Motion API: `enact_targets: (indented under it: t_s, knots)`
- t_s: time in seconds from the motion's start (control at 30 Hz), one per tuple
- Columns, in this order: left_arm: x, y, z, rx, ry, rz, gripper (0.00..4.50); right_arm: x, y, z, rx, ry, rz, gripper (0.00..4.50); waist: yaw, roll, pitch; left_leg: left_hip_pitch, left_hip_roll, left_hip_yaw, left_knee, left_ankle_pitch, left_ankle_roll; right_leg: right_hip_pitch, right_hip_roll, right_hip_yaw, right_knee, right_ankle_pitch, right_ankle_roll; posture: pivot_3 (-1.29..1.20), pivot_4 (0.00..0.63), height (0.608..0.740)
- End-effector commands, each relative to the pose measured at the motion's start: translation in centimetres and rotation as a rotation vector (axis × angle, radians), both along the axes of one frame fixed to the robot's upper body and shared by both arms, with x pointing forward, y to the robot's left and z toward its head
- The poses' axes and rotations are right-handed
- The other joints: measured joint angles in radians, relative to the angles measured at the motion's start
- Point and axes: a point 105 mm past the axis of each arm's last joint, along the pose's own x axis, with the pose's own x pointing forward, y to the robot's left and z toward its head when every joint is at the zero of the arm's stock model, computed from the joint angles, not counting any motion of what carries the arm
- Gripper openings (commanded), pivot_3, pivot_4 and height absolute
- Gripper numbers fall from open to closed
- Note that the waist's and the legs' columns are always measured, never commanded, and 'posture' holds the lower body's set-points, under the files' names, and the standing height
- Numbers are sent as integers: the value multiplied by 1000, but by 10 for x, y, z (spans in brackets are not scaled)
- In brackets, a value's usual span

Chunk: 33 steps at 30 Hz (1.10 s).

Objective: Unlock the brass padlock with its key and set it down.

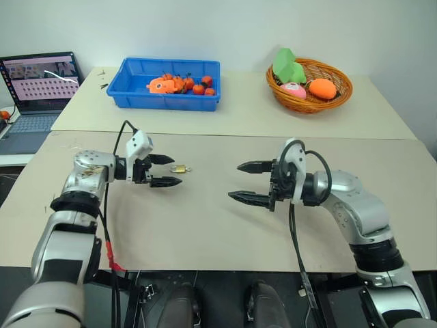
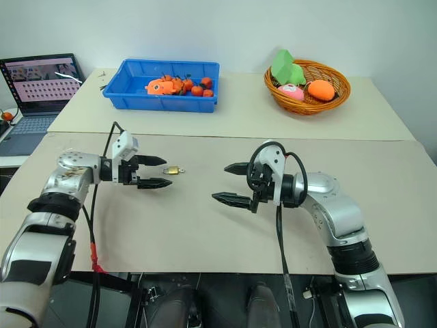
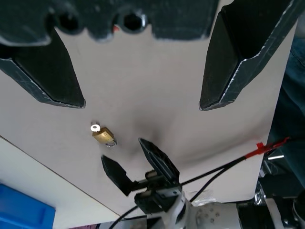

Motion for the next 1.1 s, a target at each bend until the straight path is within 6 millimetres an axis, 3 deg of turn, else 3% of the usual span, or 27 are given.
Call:
enact_targets:
  t_s: [0.03, 0.4, 0.7, 0.73, 0.83, 1.0, 1.1]
  knots:
    - [10, -6, 9, 43, -56, -9, 4472, -6, -3, 19, 57, -54, -32, 4500, 1, 0, 0, 0, 0, 0, 0, 0, 0, 0, 0, 0, 0, 0, 0, 0, 150, 664]
    - [19, -6, -11, 164, -27, 51, 4472, -9, -11, 22, 89, -72, -147, 4500, 2, 0, 0, 0, 0, -1, 0, 0, 0, 0, -1, 0, 1, 0, 0, 0, 150, 664]
    - [22, -5, -11, 112, 28, 114, 4472, -3, -14, 26, 102, -93, -185, 4500, 1, 0, 0, 0, 0, -1, 1, 0, 1, 0, -1, 0, 1, 0, 0, 0, 150, 664]
    - [22, -5, -12, 111, 29, 114, 3937, -3, -14, 27, 101, -94, -187, 4500, 1, 0, 0, 0, 0, -1, 1, 0, 1, 0, -1, 0, 1, 0, 0, 0, 150, 664]
    - [21, -5, -13, 110, 34, 112, 3011, -2, -15, 27, 100, -98, -194, 4500, 1, 0, 0, 0, 0, -1, 1, 0, 1, 0, -1, 0, 1, 0, 0, 0, 150, 664]
    - [21, -5, -14, 112, 39, 112, 979, -1, -17, 28, 100, -102, -206, 4500, 1, 0, 0, 0, 0, -1, 1, 0, 1, 0, -1, 0, 1, 0, 0, 0, 150, 664]
    - [20, -4, -15, 119, 37, 112, 768, 1, -18, 28, 100, -103, -211, 4500, 1, 0, 0, 0, 0, -1, 1, 0, 1, 0, -1, 0, 1, 0, 0, 0, 150, 664]
